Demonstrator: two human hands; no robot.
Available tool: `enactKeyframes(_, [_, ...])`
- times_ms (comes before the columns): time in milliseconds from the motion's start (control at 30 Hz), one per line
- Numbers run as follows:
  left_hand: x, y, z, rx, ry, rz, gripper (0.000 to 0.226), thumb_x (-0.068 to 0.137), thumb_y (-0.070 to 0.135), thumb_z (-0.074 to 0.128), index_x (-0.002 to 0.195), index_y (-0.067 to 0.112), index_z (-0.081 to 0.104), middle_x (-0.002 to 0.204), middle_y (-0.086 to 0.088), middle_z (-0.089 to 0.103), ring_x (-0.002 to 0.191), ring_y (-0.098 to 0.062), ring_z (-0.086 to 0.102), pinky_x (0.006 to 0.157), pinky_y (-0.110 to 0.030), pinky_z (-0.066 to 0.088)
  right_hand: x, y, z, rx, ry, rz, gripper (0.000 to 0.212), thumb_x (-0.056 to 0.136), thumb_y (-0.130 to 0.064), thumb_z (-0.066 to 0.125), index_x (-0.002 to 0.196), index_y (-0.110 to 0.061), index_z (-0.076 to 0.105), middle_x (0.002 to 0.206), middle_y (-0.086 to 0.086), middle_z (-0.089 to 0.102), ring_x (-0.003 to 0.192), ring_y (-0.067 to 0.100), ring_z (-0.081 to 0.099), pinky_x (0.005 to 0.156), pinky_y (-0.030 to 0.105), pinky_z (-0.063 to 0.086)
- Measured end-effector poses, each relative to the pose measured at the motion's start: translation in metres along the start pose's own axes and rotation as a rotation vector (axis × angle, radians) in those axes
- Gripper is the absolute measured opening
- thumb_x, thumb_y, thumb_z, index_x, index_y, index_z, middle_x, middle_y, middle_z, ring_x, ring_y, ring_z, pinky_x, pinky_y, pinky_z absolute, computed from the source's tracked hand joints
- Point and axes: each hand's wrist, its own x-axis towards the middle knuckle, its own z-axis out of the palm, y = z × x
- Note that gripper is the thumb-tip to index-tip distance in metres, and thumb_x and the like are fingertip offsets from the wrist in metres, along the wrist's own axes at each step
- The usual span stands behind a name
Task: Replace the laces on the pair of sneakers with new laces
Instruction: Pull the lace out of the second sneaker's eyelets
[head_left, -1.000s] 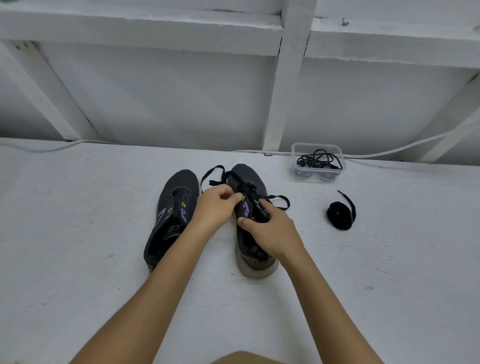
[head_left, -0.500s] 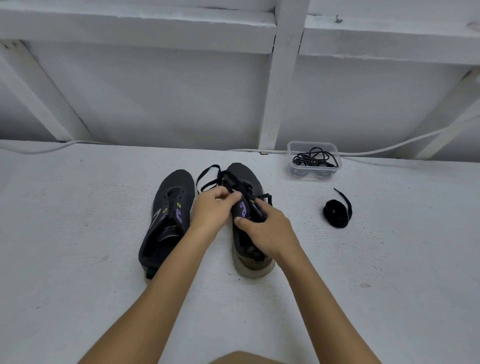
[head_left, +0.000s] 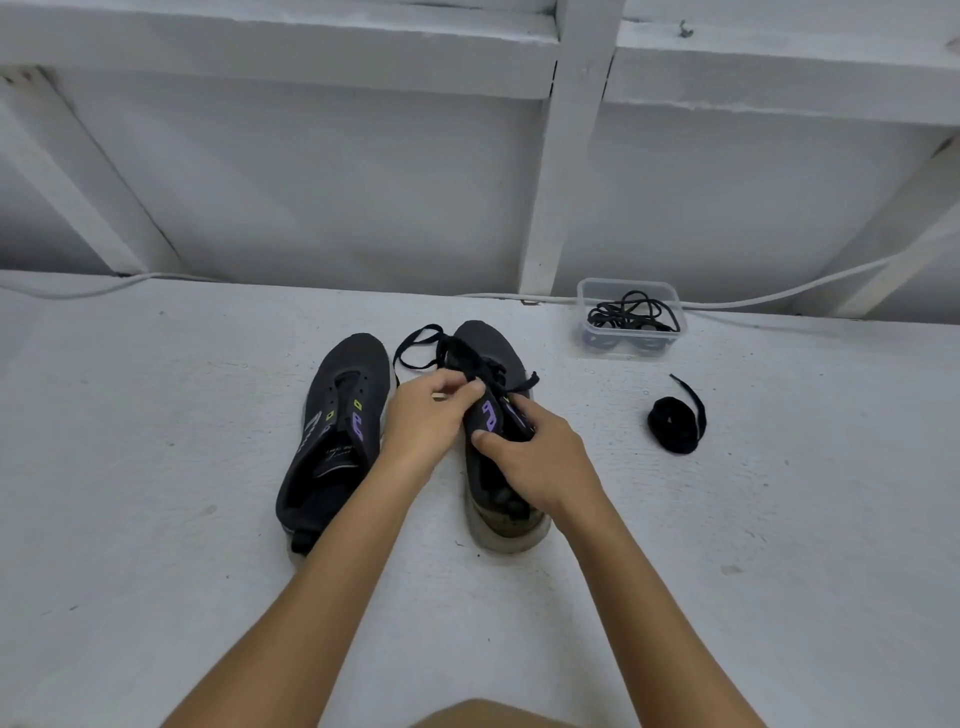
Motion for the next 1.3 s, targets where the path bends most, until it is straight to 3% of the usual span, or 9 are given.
enactKeyframes(200, [0.005,0.011,-0.006,-0.277,0.479,0.042,0.011,0.100,0.031,0.057,0.091,0.026,0.056,0.083,0.005,0.069,0.072,-0.002,0.067,0.074,-0.035,0.058,-0.001,0.000,-0.001,0.030,-0.009,0.027,0.044,0.085,-0.041,0.075,0.127,-0.040,0.063,0.110,-0.018,0.065,0.104,0.008,0.062,0.087,0.022,0.048])
enactKeyframes(267, [0.006,0.010,-0.008,-0.269,0.403,-0.014,0.013,0.101,0.035,0.055,0.093,0.025,0.057,0.083,0.006,0.068,0.076,-0.006,0.066,0.075,-0.037,0.056,-0.001,0.002,0.000,0.034,-0.012,0.028,0.045,0.085,-0.040,0.074,0.128,-0.040,0.063,0.113,-0.018,0.066,0.105,0.007,0.063,0.091,0.024,0.050])
enactKeyframes(433, [-0.001,-0.005,-0.002,-0.068,-0.089,-0.128,0.023,0.088,0.046,0.071,0.098,0.025,0.074,0.091,0.010,0.074,0.089,-0.010,0.067,0.083,-0.032,0.055,0.002,0.002,-0.001,0.017,-0.025,0.007,0.024,0.085,-0.037,0.072,0.100,-0.052,0.060,0.097,-0.024,0.066,0.095,0.003,0.063,0.084,0.024,0.051])
enactKeyframes(700, [-0.005,0.011,-0.013,-0.055,-0.251,-0.094,0.030,0.085,0.054,0.072,0.095,0.026,0.078,0.094,0.013,0.076,0.097,-0.003,0.068,0.086,-0.027,0.054,0.001,0.001,-0.002,0.020,-0.032,-0.002,0.025,0.086,-0.036,0.072,0.095,-0.053,0.056,0.094,-0.027,0.061,0.097,0.007,0.063,0.088,0.028,0.053])
enactKeyframes(767, [-0.004,0.009,-0.013,-0.047,-0.248,-0.078,0.022,0.086,0.045,0.075,0.098,0.028,0.078,0.095,0.011,0.077,0.096,-0.005,0.069,0.083,-0.024,0.053,0.001,0.001,-0.002,0.013,-0.025,0.001,0.026,0.086,-0.037,0.072,0.105,-0.051,0.059,0.095,-0.027,0.062,0.098,0.006,0.062,0.087,0.026,0.051])
enactKeyframes(900, [0.001,0.000,-0.008,0.073,-0.087,0.007,0.015,0.094,0.031,0.066,0.103,0.022,0.075,0.095,0.005,0.076,0.088,-0.011,0.070,0.078,-0.022,0.051,0.001,0.001,-0.002,0.006,-0.025,0.006,0.023,0.086,-0.038,0.073,0.097,-0.052,0.058,0.094,-0.027,0.062,0.096,0.005,0.063,0.083,0.024,0.050])
enactKeyframes(1067, [0.006,0.002,-0.002,-0.293,0.170,-0.126,0.016,0.106,0.026,0.039,0.113,0.018,0.051,0.103,-0.003,0.072,0.077,-0.013,0.075,0.071,-0.031,0.050,0.001,-0.001,0.001,0.018,-0.003,0.050,0.050,0.083,-0.043,0.076,0.131,-0.041,0.062,0.116,-0.017,0.067,0.106,0.008,0.063,0.093,0.026,0.052])
enactKeyframes(1233, [0.002,-0.001,0.006,-0.330,0.165,-0.138,0.016,0.107,0.029,0.037,0.114,0.022,0.050,0.098,0.000,0.072,0.083,-0.008,0.074,0.081,-0.050,0.059,-0.001,-0.001,-0.005,0.016,-0.044,0.031,0.024,0.087,-0.053,0.069,0.110,-0.047,0.066,0.101,-0.026,0.065,0.098,-0.001,0.062,0.082,0.022,0.050])
enactKeyframes(1300, [0.001,-0.002,0.004,-0.336,0.136,-0.142,0.017,0.107,0.029,0.039,0.117,0.021,0.049,0.100,-0.001,0.072,0.087,-0.007,0.074,0.085,-0.051,0.058,0.002,-0.003,-0.010,0.040,-0.038,0.027,0.028,0.091,-0.059,0.062,0.108,-0.040,0.070,0.101,-0.026,0.067,0.098,-0.001,0.062,0.082,0.021,0.049])
